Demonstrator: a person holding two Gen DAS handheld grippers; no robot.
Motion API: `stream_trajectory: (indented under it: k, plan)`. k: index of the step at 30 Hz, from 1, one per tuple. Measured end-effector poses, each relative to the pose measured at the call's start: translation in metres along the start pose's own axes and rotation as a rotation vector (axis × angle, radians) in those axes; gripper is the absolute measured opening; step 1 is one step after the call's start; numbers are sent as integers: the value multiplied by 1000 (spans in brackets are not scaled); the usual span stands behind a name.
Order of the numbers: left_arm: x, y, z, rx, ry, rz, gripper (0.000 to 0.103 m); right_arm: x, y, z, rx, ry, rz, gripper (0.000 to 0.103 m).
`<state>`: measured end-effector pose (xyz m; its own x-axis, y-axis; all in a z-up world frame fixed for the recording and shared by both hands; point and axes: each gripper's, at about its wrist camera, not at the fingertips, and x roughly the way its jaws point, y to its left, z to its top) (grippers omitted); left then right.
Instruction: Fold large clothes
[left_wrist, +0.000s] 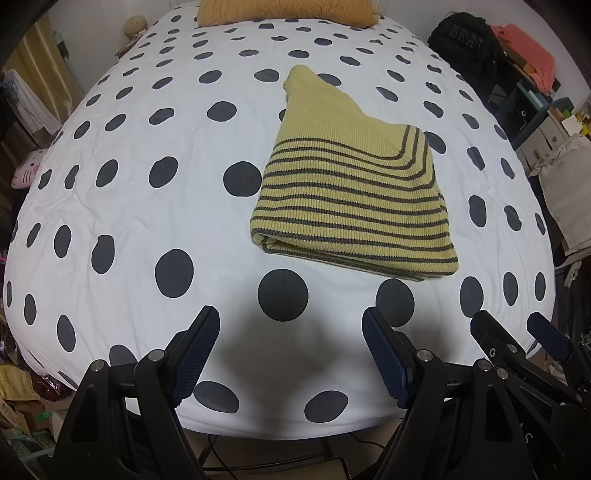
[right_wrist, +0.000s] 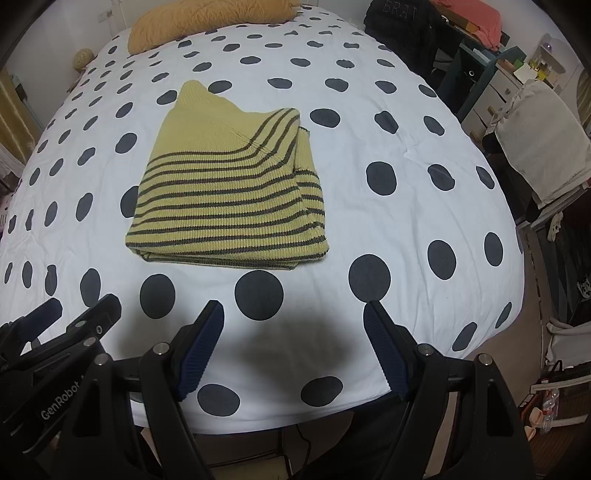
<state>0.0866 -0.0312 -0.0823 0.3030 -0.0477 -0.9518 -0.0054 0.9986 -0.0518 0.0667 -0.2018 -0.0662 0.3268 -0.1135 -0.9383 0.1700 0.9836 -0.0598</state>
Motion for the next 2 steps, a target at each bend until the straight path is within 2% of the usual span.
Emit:
stream_trajectory:
  k: [2]
  plan:
    - [1, 0, 0, 1, 0, 1, 80, 0, 0, 1, 0, 0, 1, 78]
